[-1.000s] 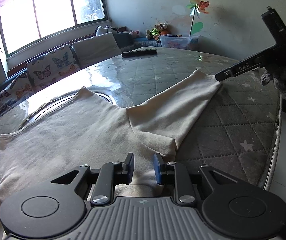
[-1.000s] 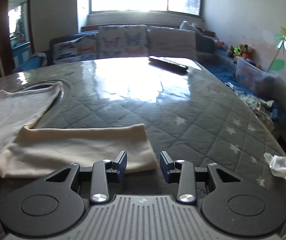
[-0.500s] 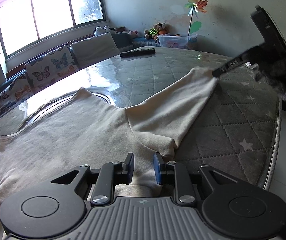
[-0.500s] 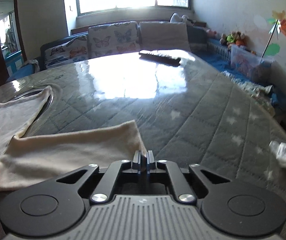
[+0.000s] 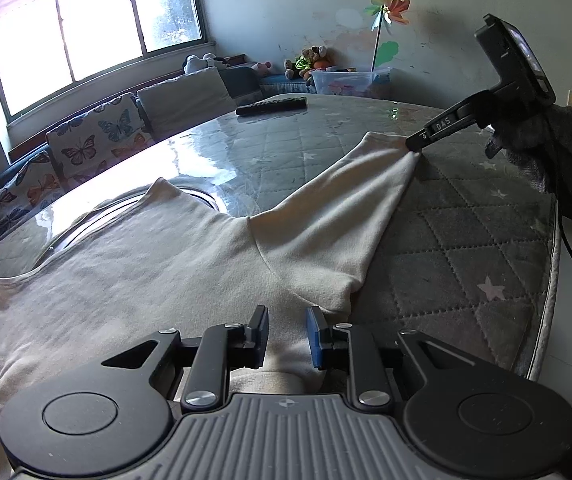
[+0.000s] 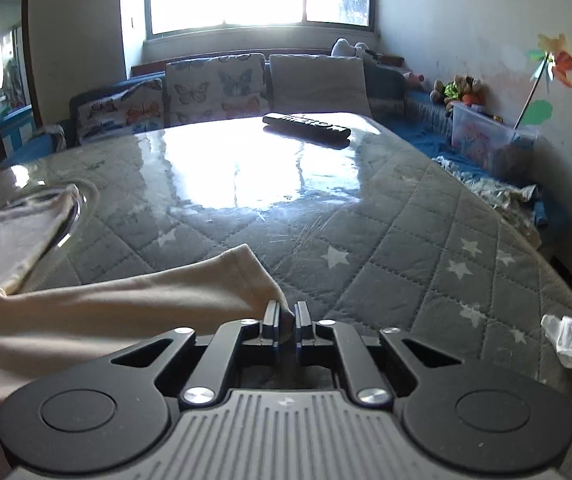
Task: Fold clothes
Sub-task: 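Lift the sleeve with the right gripper and fold it across the shirt body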
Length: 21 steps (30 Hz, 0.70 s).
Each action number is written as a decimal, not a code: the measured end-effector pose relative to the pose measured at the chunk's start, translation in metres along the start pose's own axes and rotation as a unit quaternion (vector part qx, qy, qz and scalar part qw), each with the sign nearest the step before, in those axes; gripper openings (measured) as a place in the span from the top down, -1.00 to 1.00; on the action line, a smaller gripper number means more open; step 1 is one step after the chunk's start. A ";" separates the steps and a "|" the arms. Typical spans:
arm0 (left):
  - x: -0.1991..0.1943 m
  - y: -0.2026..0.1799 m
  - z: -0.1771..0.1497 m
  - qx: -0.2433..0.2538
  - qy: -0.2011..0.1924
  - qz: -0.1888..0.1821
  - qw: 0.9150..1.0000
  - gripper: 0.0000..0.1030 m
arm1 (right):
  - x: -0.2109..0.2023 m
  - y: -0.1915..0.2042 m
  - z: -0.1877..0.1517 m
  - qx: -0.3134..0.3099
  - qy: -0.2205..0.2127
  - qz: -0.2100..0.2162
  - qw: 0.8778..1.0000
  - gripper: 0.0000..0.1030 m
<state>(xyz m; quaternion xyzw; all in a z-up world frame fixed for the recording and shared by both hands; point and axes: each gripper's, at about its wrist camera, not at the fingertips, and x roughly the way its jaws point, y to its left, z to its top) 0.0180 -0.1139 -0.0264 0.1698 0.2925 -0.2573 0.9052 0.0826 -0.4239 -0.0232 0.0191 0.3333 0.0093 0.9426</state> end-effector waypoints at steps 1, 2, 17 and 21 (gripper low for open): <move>0.000 0.001 0.001 0.000 -0.001 0.001 1.000 0.54 | -0.002 -0.001 0.000 0.007 0.000 0.006 1.000 0.75; -0.001 0.002 0.002 -0.002 -0.003 0.003 1.000 0.54 | -0.004 -0.002 0.000 0.009 -0.001 0.006 1.000 0.67; 0.000 0.003 0.007 -0.008 -0.006 0.003 1.000 0.54 | -0.012 -0.002 0.003 0.033 -0.016 0.013 0.999 0.92; 0.006 0.000 0.007 -0.006 -0.003 -0.001 1.000 0.55 | -0.025 0.000 0.019 0.032 -0.035 0.019 0.999 0.92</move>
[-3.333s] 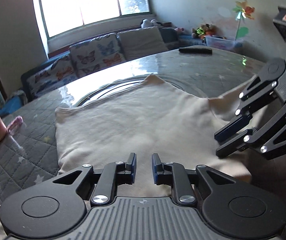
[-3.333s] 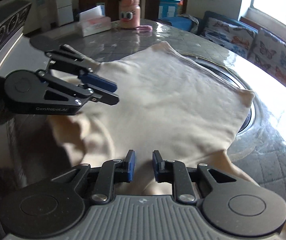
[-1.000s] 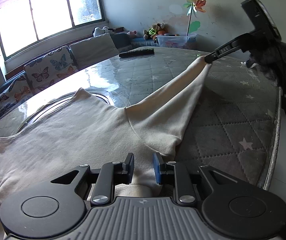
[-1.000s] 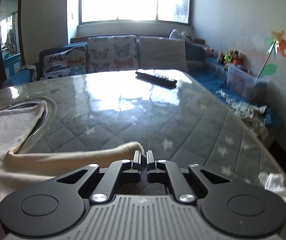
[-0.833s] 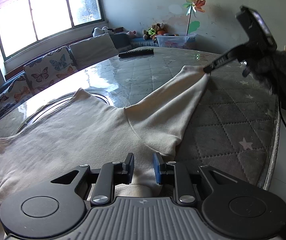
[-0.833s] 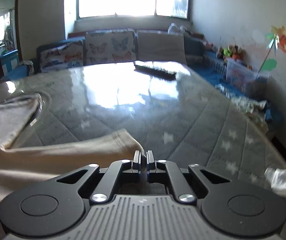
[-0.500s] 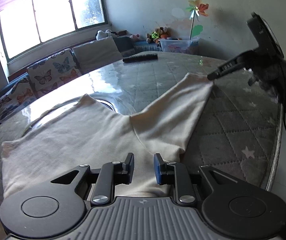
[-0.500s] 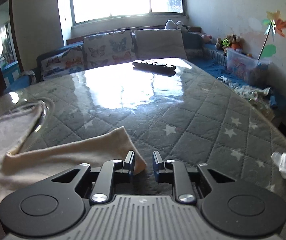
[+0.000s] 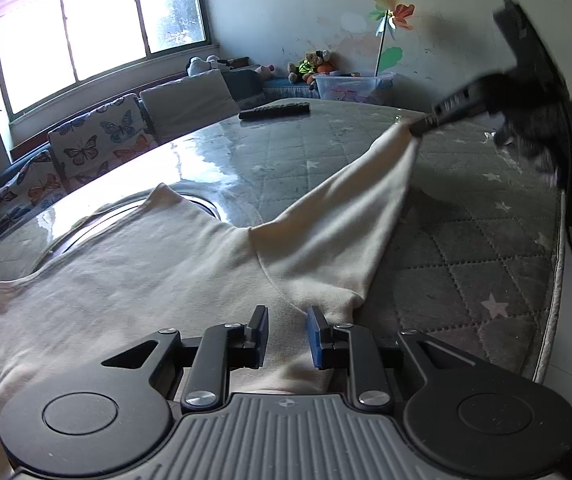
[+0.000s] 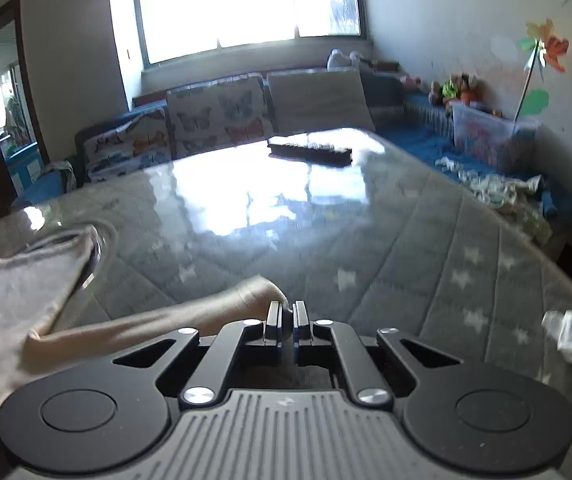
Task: Fold clothes
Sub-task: 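Lift the sleeve with the right gripper and fold it across the shirt body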
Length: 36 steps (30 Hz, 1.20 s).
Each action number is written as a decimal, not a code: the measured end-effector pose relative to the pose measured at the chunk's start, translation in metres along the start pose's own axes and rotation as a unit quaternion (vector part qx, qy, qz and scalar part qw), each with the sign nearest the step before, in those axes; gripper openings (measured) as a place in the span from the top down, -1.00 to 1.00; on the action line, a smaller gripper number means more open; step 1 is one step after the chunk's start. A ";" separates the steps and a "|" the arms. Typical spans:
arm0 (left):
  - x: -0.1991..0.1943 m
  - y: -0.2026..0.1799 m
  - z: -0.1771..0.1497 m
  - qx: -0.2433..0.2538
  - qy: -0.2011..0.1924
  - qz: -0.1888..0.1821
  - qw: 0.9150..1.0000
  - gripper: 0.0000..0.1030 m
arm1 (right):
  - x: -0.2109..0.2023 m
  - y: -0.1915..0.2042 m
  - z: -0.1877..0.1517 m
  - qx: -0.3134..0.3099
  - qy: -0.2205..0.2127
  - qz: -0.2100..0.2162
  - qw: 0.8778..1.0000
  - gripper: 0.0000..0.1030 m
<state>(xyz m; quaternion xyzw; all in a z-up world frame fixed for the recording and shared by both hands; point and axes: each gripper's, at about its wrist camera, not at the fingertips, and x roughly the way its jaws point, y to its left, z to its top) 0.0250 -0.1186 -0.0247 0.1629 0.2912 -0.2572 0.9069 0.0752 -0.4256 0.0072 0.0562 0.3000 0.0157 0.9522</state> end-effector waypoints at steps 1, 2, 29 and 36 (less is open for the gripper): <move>0.001 0.000 0.000 0.001 0.000 0.000 1.000 0.55 | -0.003 0.002 0.004 -0.001 -0.003 0.003 1.000 0.92; 0.001 0.000 0.000 0.002 -0.001 0.000 1.000 0.55 | -0.007 0.006 0.010 -0.006 -0.008 0.008 1.000 0.92; -0.089 0.080 -0.057 -0.115 -0.020 0.117 0.986 0.53 | -0.083 0.282 0.047 -0.253 -0.061 0.282 0.923 0.92; -0.093 0.089 -0.074 -0.143 -0.013 0.126 0.981 0.53 | -0.061 0.320 0.007 -0.275 0.009 0.335 0.901 0.80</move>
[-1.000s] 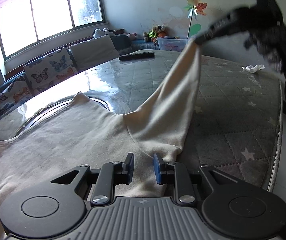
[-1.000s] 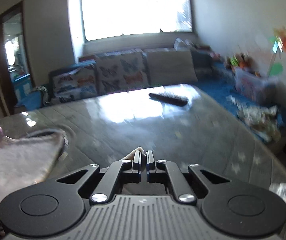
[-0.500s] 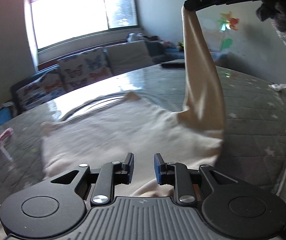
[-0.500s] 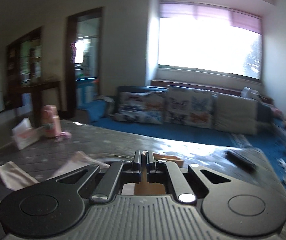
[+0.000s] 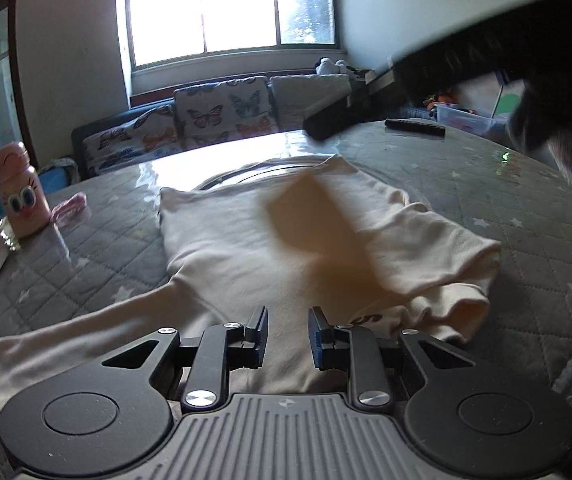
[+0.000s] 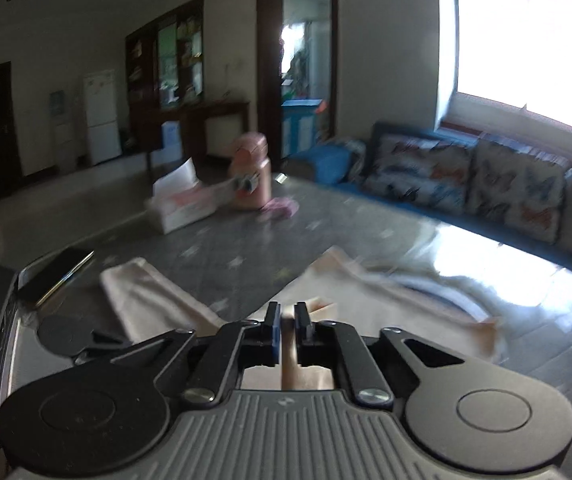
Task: Fold clothes
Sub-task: 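Lift the sleeve with the right gripper and fold it across the shirt body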
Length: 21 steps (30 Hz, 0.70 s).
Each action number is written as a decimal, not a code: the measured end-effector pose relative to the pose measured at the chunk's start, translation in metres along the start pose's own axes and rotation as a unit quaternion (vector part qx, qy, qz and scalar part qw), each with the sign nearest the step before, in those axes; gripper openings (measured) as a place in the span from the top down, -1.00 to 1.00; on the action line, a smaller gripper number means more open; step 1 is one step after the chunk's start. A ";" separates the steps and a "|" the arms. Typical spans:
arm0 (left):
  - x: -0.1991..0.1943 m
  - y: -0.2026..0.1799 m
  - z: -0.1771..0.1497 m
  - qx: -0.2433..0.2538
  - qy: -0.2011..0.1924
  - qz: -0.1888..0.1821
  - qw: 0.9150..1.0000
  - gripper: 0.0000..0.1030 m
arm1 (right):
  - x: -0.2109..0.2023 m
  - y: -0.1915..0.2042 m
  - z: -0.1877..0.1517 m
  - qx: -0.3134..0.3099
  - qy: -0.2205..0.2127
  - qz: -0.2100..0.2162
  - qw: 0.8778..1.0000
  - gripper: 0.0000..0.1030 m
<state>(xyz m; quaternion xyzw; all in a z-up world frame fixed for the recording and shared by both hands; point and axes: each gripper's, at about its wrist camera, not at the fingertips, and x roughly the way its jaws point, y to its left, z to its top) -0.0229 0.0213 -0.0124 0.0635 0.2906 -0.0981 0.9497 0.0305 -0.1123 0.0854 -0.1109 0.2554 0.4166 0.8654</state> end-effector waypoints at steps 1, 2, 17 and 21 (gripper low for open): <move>0.000 0.001 -0.001 -0.003 0.000 0.001 1.000 0.53 | 0.001 0.001 -0.005 0.004 0.007 0.008 1.000 0.80; 0.000 0.003 -0.002 -0.006 0.000 0.001 1.000 0.53 | -0.001 0.000 -0.009 0.007 0.012 0.014 1.000 0.80; -0.001 0.020 0.010 -0.029 -0.010 0.017 0.999 0.44 | -0.034 -0.069 -0.093 0.069 0.101 -0.072 0.990 0.73; 0.013 0.015 0.009 -0.031 0.007 0.009 0.999 0.53 | -0.029 -0.079 -0.110 0.089 0.115 -0.072 0.987 0.68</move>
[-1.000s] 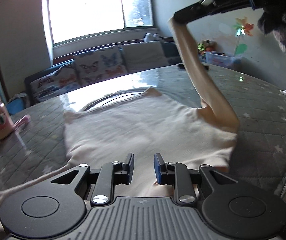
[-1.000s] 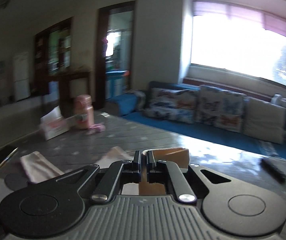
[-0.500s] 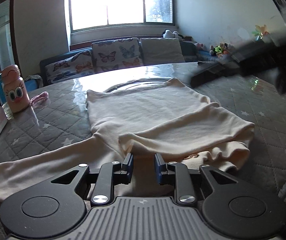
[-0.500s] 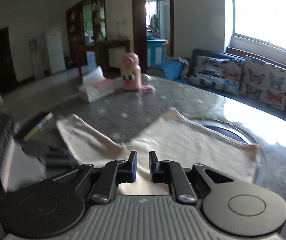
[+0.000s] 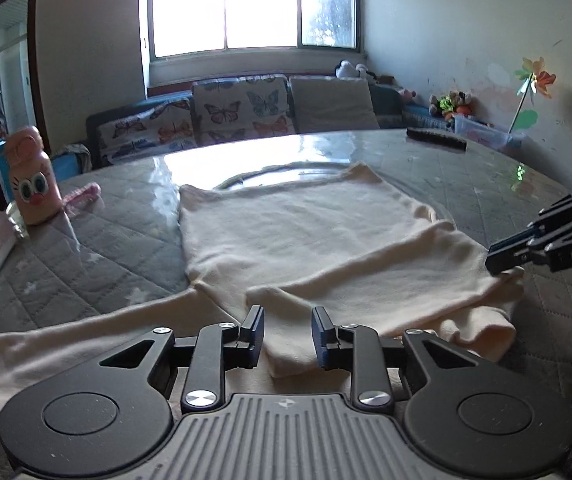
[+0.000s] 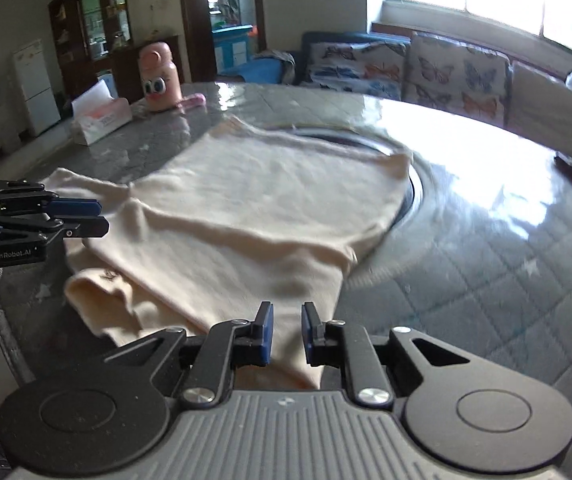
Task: Fold clothes
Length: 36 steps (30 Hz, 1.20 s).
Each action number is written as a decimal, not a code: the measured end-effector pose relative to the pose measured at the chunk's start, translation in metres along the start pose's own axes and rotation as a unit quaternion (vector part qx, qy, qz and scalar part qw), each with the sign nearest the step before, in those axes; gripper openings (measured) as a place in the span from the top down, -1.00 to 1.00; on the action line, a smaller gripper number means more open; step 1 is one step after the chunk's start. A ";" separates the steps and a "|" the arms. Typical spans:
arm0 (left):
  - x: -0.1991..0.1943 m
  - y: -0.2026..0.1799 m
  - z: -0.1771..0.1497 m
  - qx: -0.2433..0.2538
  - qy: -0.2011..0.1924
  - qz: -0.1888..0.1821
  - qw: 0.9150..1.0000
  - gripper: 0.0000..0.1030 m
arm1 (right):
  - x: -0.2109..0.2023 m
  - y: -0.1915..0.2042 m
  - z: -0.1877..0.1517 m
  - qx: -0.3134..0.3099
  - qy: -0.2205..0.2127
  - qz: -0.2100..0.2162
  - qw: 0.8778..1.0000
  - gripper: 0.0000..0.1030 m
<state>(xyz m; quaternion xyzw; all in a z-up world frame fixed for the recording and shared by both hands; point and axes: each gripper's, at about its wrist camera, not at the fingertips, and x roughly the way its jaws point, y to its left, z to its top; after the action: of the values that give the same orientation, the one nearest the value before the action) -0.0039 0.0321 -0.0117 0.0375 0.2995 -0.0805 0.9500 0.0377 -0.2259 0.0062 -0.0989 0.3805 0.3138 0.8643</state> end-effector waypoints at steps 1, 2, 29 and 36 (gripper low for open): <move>0.003 -0.001 -0.001 0.001 0.005 0.000 1.000 0.69 | 0.003 -0.001 -0.002 0.000 0.005 0.000 1.000 0.66; 0.006 -0.002 -0.002 0.002 0.010 0.003 1.000 0.76 | 0.005 0.000 -0.004 -0.003 0.006 0.000 1.000 0.65; 0.010 -0.001 0.021 -0.011 -0.009 0.007 1.000 0.91 | 0.042 0.013 0.034 -0.039 -0.032 -0.011 0.999 0.48; 0.040 0.002 0.018 -0.014 0.015 0.010 1.000 0.89 | 0.053 0.017 0.038 -0.033 -0.029 -0.004 0.999 0.46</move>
<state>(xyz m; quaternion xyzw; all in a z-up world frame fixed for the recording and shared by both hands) 0.0393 0.0265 -0.0201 0.0280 0.3142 -0.0661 0.9466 0.0770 -0.1722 -0.0049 -0.1203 0.3445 0.3252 0.8724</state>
